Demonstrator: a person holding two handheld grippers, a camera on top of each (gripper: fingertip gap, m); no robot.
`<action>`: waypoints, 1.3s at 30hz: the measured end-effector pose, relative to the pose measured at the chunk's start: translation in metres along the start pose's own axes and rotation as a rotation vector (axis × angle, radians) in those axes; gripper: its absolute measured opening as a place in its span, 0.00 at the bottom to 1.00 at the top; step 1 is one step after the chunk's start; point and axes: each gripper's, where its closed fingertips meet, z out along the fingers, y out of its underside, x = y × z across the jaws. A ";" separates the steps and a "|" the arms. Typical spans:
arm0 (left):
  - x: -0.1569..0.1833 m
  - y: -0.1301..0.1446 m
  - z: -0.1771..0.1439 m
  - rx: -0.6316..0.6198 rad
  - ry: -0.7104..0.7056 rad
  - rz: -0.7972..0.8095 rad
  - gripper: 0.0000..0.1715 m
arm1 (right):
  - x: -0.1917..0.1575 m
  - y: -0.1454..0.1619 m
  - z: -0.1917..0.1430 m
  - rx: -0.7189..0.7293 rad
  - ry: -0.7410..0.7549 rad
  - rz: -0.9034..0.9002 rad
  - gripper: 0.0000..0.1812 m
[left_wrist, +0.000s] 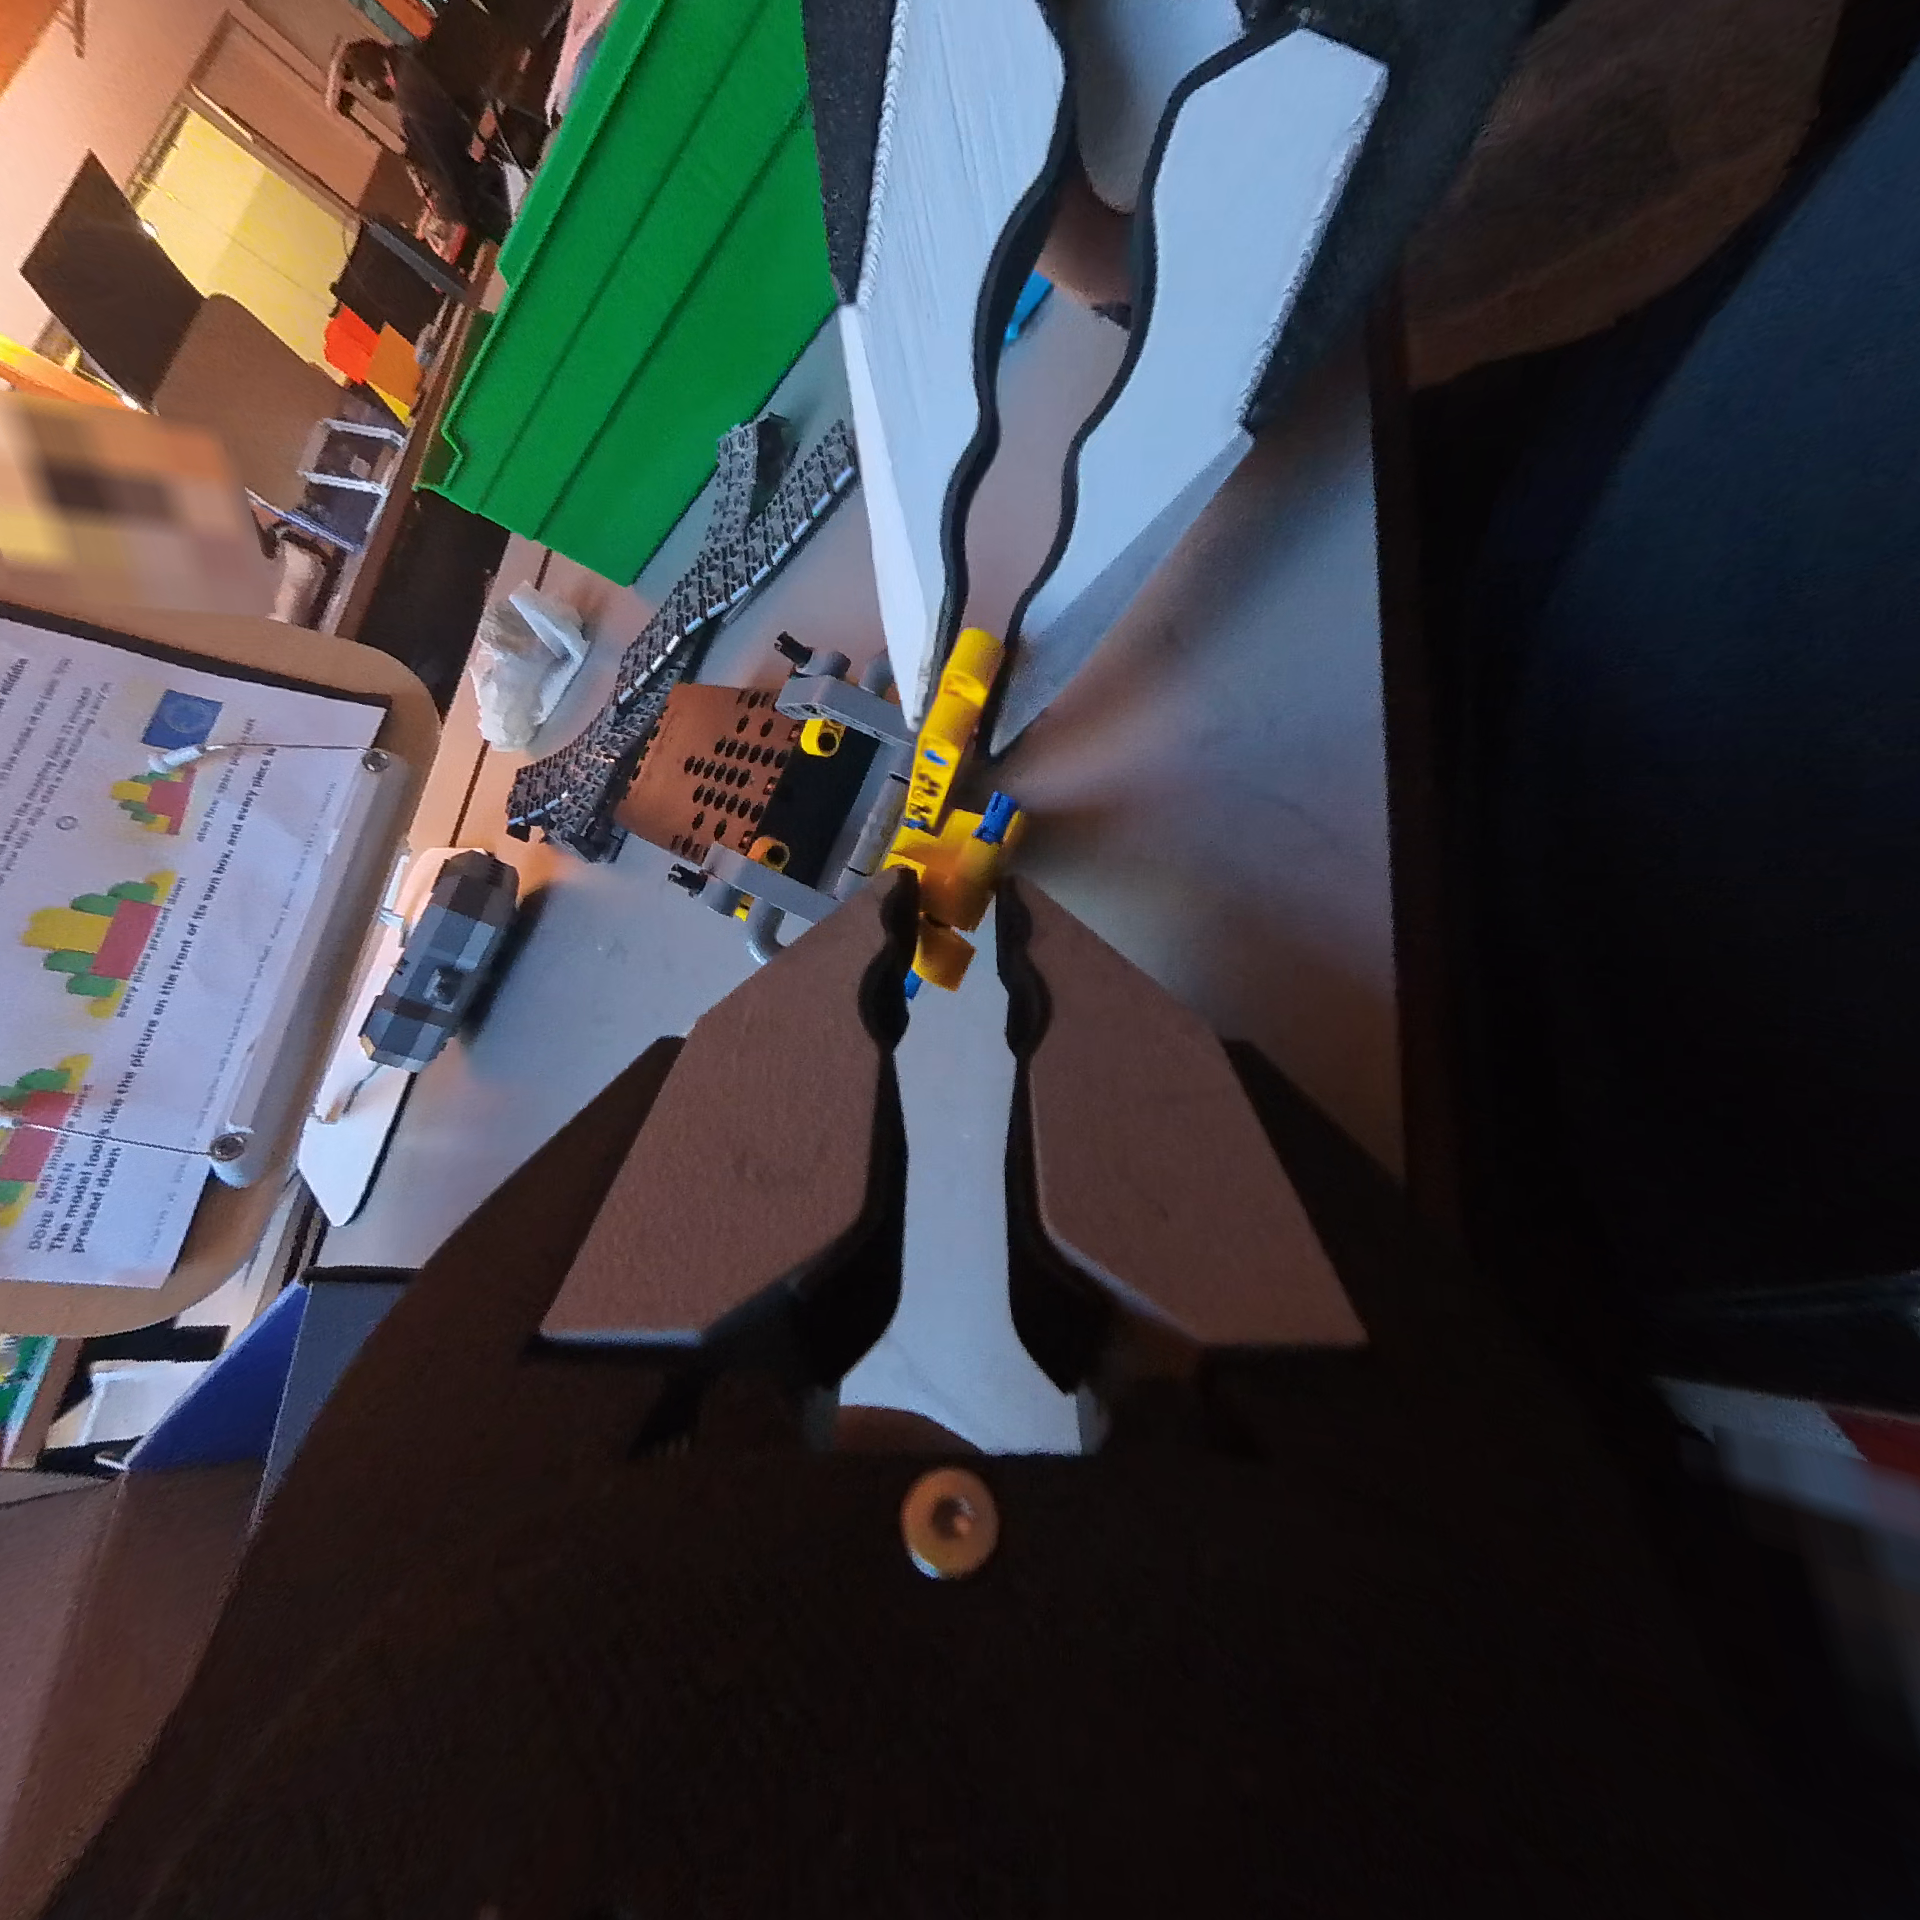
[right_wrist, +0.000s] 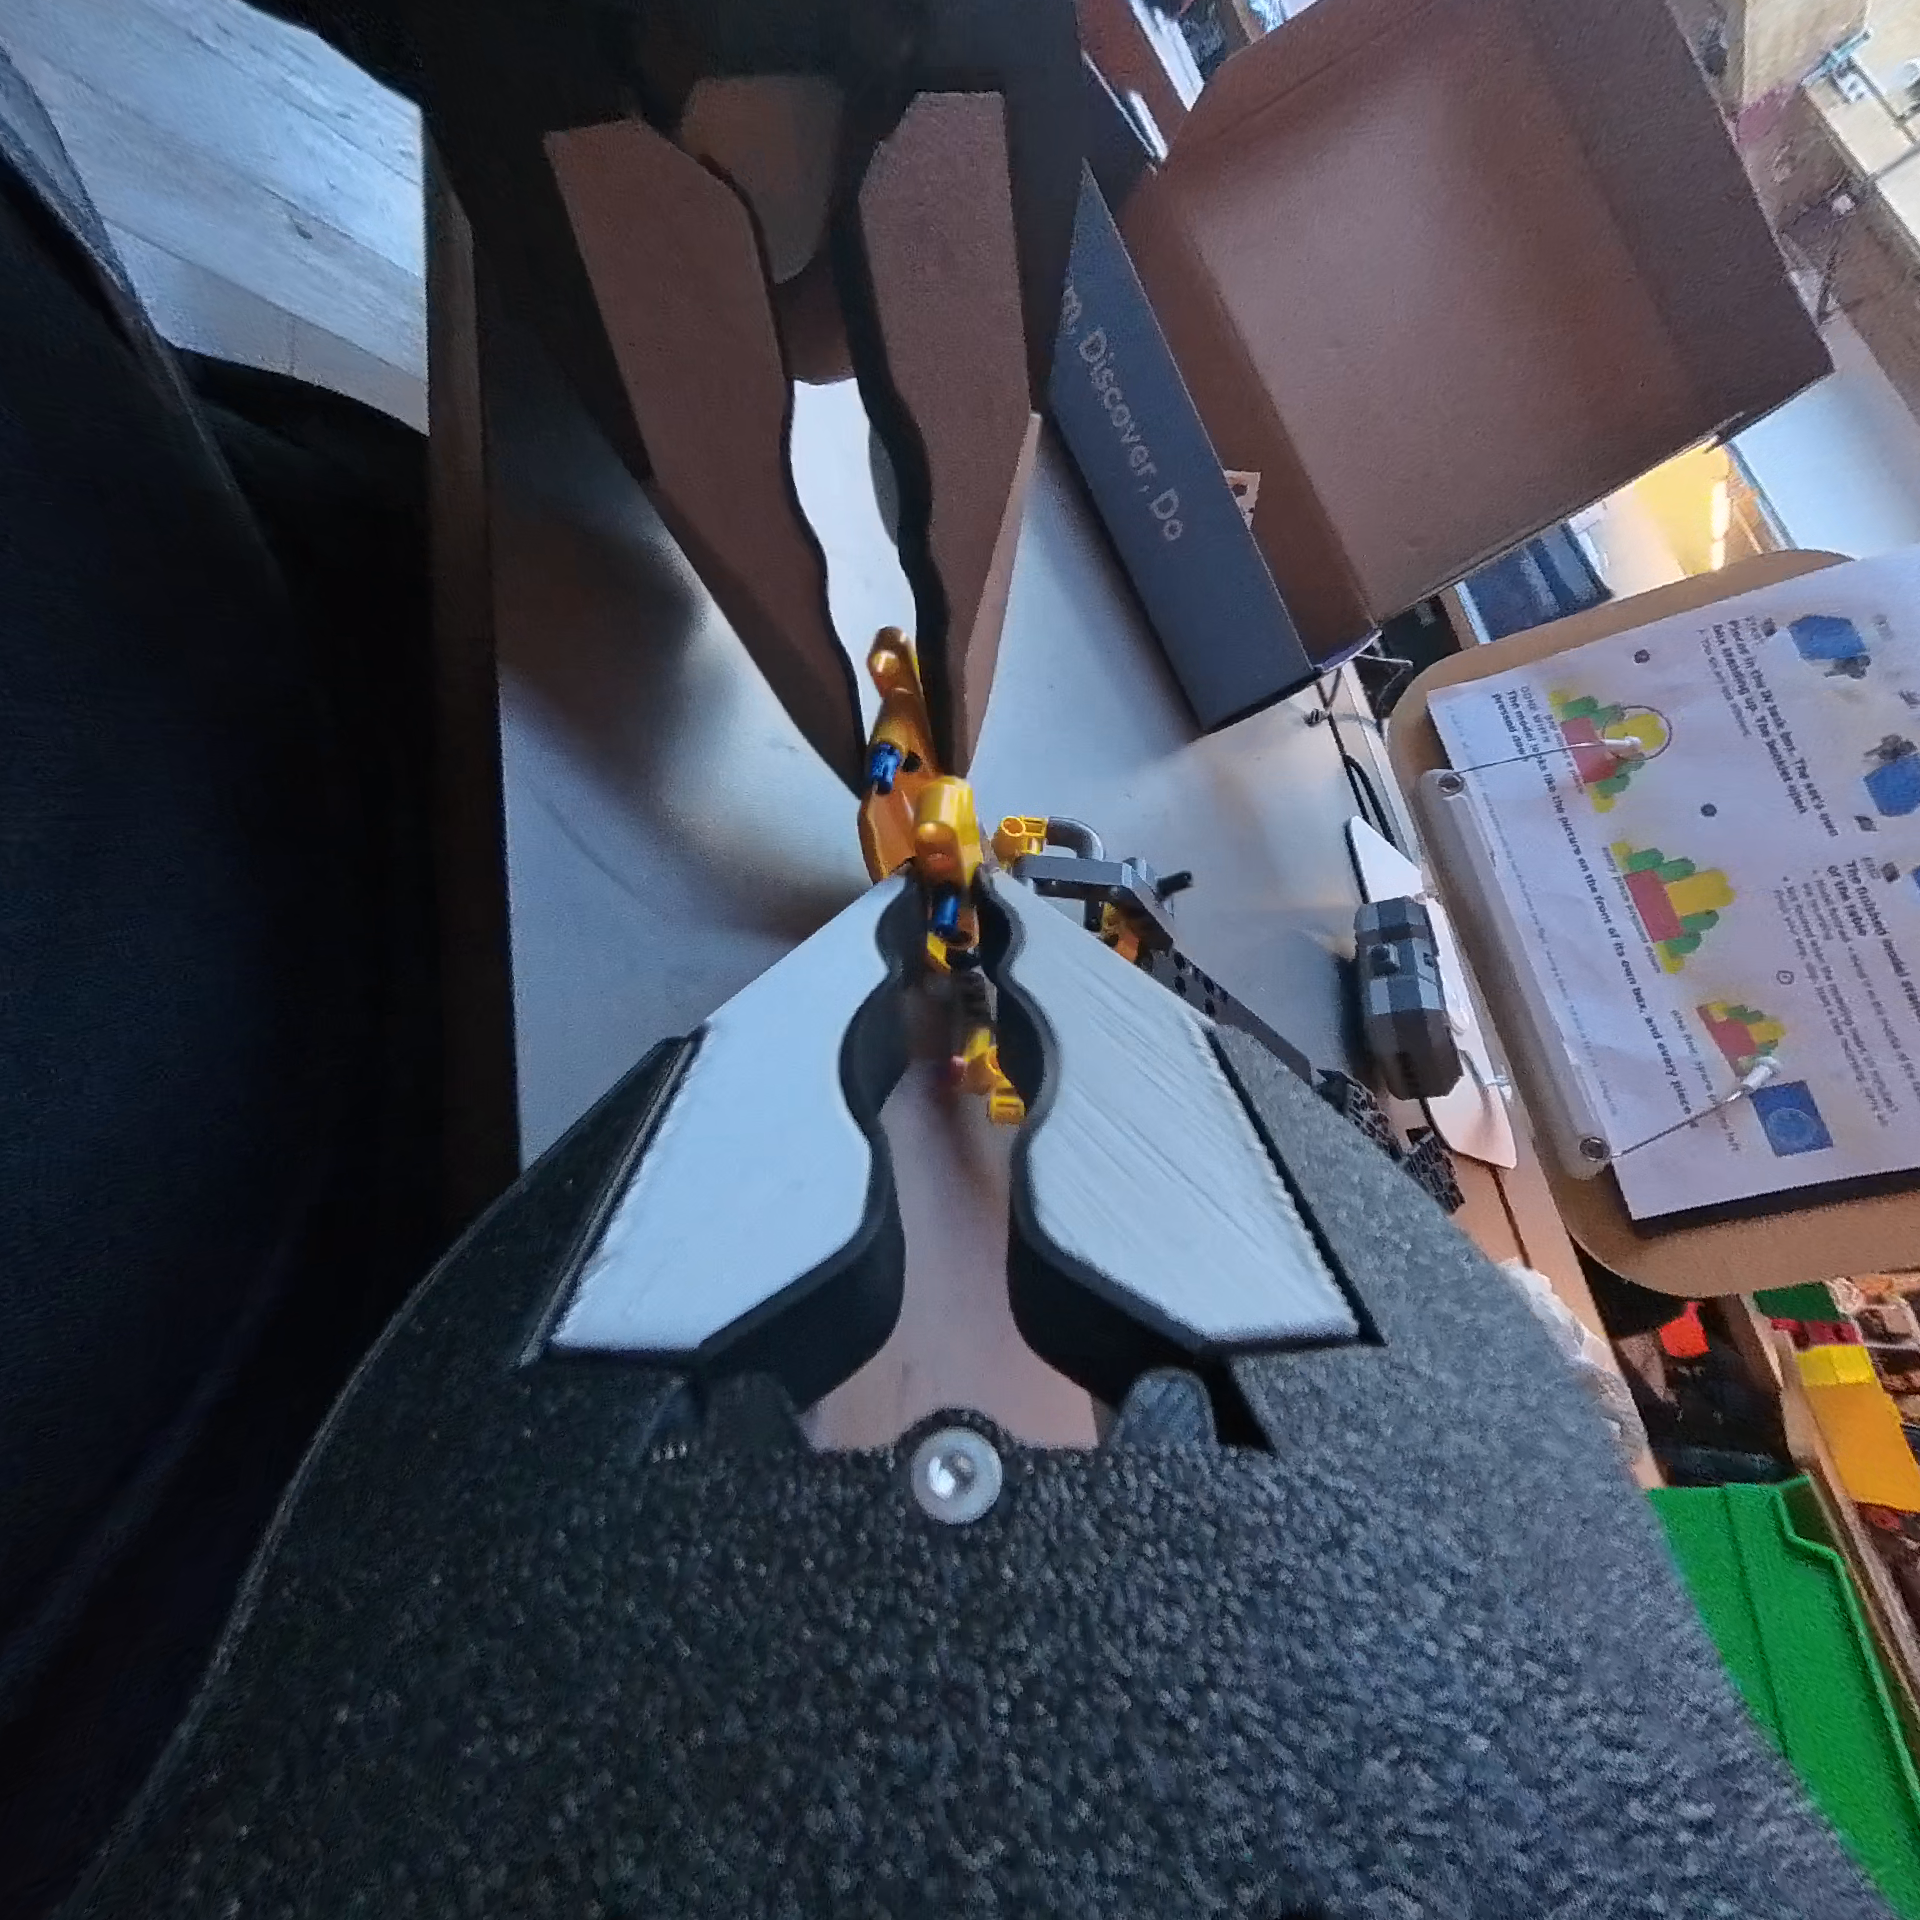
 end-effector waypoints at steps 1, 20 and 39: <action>0.000 0.000 0.000 0.000 -0.006 0.010 0.08 | 0.000 0.000 0.000 0.002 -0.001 0.006 0.03; 0.007 -0.006 0.000 0.049 -0.058 0.176 0.07 | 0.026 0.006 -0.012 0.050 -0.097 0.370 0.02; 0.010 -0.007 -0.001 0.055 -0.074 0.216 0.07 | 0.037 0.006 -0.034 0.196 -0.095 0.349 0.01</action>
